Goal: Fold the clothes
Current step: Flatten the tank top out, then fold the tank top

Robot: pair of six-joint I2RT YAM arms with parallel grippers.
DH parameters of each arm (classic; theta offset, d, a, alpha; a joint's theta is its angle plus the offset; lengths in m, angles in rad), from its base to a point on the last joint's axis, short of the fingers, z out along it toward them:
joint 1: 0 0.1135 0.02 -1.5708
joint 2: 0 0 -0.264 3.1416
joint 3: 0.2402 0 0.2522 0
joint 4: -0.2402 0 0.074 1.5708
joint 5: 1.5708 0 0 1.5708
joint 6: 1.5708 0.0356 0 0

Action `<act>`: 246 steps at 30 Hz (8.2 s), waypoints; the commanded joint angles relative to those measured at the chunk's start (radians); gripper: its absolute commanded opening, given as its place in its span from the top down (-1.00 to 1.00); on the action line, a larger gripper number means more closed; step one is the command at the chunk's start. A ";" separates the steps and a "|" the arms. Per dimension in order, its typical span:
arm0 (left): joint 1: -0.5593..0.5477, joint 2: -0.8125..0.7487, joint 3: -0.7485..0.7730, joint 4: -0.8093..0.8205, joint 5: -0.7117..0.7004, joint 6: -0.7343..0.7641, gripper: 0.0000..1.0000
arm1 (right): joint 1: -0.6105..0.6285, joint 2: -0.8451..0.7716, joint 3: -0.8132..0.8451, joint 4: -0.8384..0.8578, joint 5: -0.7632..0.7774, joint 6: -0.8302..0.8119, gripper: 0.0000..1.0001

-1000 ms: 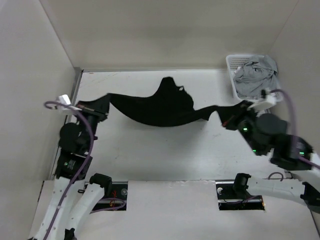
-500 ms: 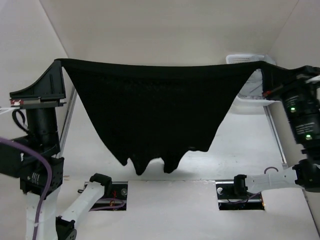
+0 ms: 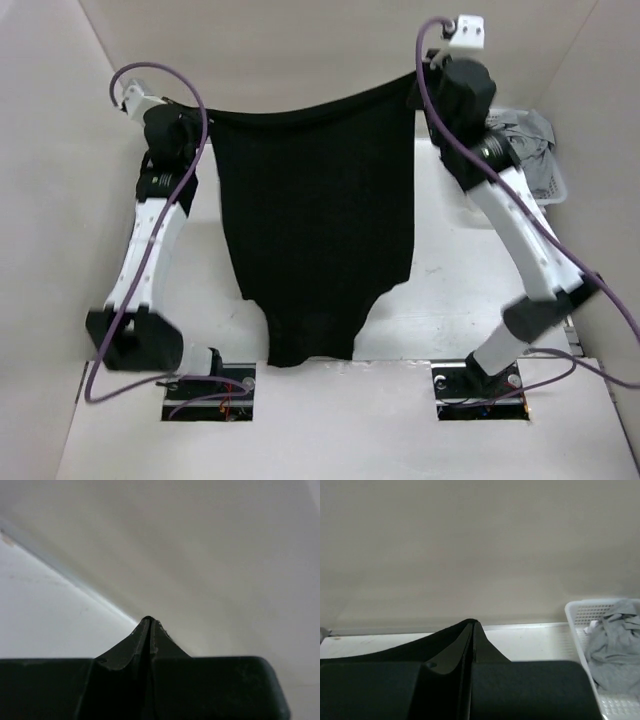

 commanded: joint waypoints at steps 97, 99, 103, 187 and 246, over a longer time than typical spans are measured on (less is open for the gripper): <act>0.062 0.335 -0.828 0.675 0.254 -0.314 0.07 | -0.250 0.008 -1.106 0.556 -0.546 0.637 0.37; 0.064 0.364 -0.817 0.684 0.249 -0.325 0.17 | -0.262 0.027 -1.109 0.576 -0.567 0.643 0.19; 0.067 0.412 -0.788 0.690 0.229 -0.353 0.36 | -0.282 0.084 -1.098 0.593 -0.594 0.673 0.13; 0.059 -0.540 -0.763 0.119 0.200 -0.214 1.00 | -0.013 -0.574 -1.035 0.213 -0.378 0.550 0.97; -0.024 -0.401 -1.136 0.474 0.263 -0.153 0.40 | -0.284 -0.066 -1.454 0.742 -0.731 0.846 0.10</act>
